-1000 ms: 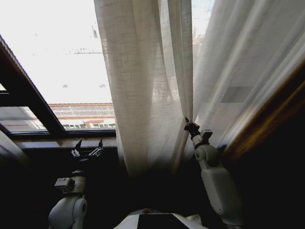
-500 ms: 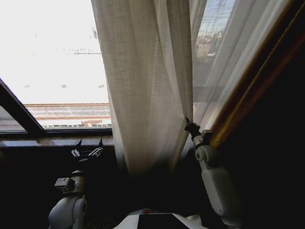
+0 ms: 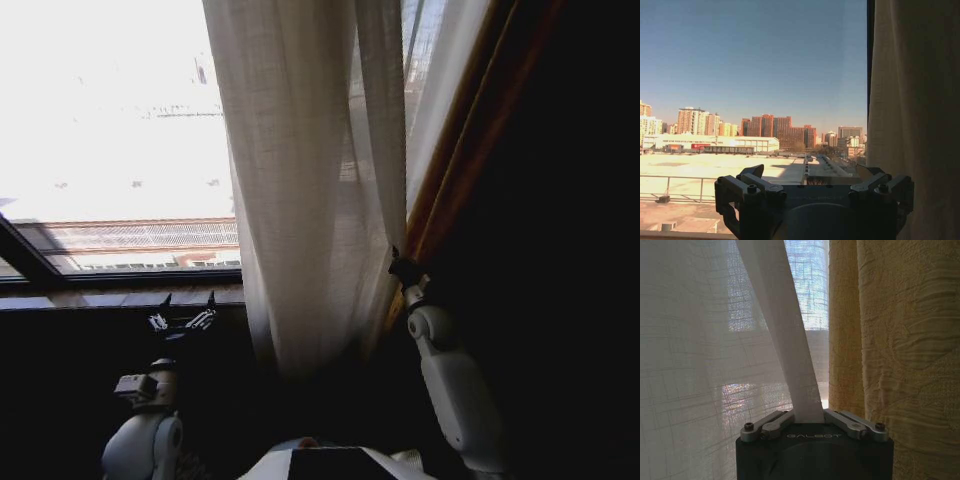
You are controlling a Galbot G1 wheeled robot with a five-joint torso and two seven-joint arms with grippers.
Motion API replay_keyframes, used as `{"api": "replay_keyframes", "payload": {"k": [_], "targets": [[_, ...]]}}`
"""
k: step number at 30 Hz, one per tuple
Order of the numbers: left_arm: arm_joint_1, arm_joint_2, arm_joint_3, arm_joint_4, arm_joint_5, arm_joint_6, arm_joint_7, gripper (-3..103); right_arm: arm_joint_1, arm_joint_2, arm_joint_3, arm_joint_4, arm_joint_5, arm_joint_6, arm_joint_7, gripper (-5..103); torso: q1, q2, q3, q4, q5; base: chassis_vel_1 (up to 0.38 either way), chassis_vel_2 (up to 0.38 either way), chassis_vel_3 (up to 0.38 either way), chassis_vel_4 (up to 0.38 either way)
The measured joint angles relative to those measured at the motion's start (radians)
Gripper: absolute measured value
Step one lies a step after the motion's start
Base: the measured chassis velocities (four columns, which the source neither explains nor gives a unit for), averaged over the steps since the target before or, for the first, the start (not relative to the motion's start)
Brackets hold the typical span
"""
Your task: Open the curtains by pulling them apart, changing their state from closed to fully open.
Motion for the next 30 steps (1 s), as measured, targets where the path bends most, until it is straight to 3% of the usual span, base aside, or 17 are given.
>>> {"api": "replay_keyframes", "payload": {"k": [6, 8, 10, 14, 16, 17, 18, 24, 27, 30], "targets": [[0.002, 0.000, -0.003, 0.001, -0.001, -0.002, -0.002, 100, -0.001, 0.002, 0.000, -0.002, 0.001, -0.001, -0.002, 0, 0.000, 0.000, 0.000, 0.0005, -0.0005, 0.027, 0.032, -0.026, -0.036], [0.003, -0.001, -0.002, 0.002, -0.001, -0.003, -0.002, 100, -0.004, 0.001, 0.001, -0.001, 0.001, -0.002, -0.007, 10, 0.000, 0.000, 0.000, 0.0003, -0.0004, 0.000, 0.000, 0.000, 0.000], [0.004, -0.001, -0.001, 0.002, -0.001, -0.003, -0.002, 100, -0.004, 0.001, 0.001, -0.001, 0.002, -0.002, -0.007, 10, 0.000, 0.000, 0.000, 0.0003, -0.0003, 0.000, 0.000, 0.000, 0.000], [0.005, -0.002, 0.000, 0.002, -0.001, -0.004, -0.001, 100, -0.012, 0.000, 0.003, 0.001, 0.004, -0.003, -0.007, 32, 0.000, 0.000, 0.000, -0.0001, 0.0004, 0.000, 0.000, 0.000, 0.000], [0.005, -0.002, 0.000, 0.001, -0.001, -0.004, -0.001, 100, -0.013, -0.001, 0.004, 0.001, 0.004, -0.003, -0.007, 32, 0.000, 0.000, 0.000, 0.0000, 0.0003, 0.000, 0.000, 0.000, 0.000], [0.006, -0.002, 0.000, 0.002, -0.001, -0.005, -0.001, 100, -0.017, -0.001, 0.004, 0.003, 0.005, -0.003, -0.007, 43, 0.000, 0.000, 0.000, 0.0001, 0.0000, 0.000, 0.000, 0.000, 0.000], [0.007, -0.002, -0.001, 0.001, 0.000, -0.006, -0.001, 100, -0.020, -0.002, 0.003, 0.004, 0.005, -0.003, -0.007, 43, 0.000, 0.000, 0.000, 0.0002, -0.0001, 0.000, 0.000, 0.000, 0.000], [0.008, -0.001, -0.001, 0.000, 0.001, -0.006, -0.002, 100, -0.031, -0.003, 0.004, 0.011, 0.007, -0.005, -0.008, 70, 0.000, 0.000, 0.000, 0.0002, -0.0003, 0.000, 0.000, 0.000, 0.000], [0.007, -0.002, 0.001, 0.000, 0.002, -0.006, -0.002, 100, -0.034, -0.003, 0.004, 0.014, 0.008, -0.005, -0.008, 76, 0.000, 0.000, 0.000, 0.0002, 0.0001, 0.000, 0.000, 0.000, 0.000], [0.005, -0.002, 0.005, 0.000, 0.006, -0.006, -0.001, 100, -0.044, -0.003, 0.002, 0.020, 0.008, -0.005, -0.009, 91, 0.000, 0.000, 0.000, 0.0002, 0.0000, 0.000, 0.000, 0.000, 0.000]]}}
